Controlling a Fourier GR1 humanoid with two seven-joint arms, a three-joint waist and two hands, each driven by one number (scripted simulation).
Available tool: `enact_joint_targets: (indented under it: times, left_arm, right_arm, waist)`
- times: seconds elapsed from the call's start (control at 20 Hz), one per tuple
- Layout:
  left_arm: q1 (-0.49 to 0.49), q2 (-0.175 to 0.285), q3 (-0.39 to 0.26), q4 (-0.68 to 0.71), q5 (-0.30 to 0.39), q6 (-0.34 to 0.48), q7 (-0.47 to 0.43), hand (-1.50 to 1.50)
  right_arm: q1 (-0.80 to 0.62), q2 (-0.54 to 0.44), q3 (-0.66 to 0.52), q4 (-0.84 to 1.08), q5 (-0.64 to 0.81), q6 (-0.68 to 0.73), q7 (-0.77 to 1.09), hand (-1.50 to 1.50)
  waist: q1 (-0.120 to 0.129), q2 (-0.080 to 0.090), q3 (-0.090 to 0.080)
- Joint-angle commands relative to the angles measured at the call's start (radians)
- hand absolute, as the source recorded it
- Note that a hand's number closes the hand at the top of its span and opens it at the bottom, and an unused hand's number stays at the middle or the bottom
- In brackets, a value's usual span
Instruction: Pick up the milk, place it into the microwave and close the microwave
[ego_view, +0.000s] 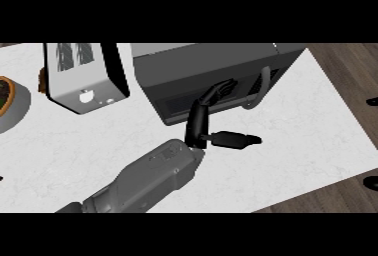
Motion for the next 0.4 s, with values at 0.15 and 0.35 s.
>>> enact_joint_targets:
  times: [0.15, 0.35]
  left_arm:
    - [-0.063, 0.0, 0.064, 0.077, 0.054, 0.022, -0.006, -1.5]
    - [-0.057, 0.0, 0.055, 0.09, 0.063, 0.005, -0.027, -1.5]
  right_arm:
    - [-0.042, -0.027, -0.013, 0.062, -0.081, 0.05, 0.036, -1.5]
    - [-0.067, -0.039, -0.03, 0.112, -0.121, 0.066, 0.046, -1.5]
  waist:
    - [-0.014, 0.003, -0.003]
    - [-0.004, 0.009, -0.002]
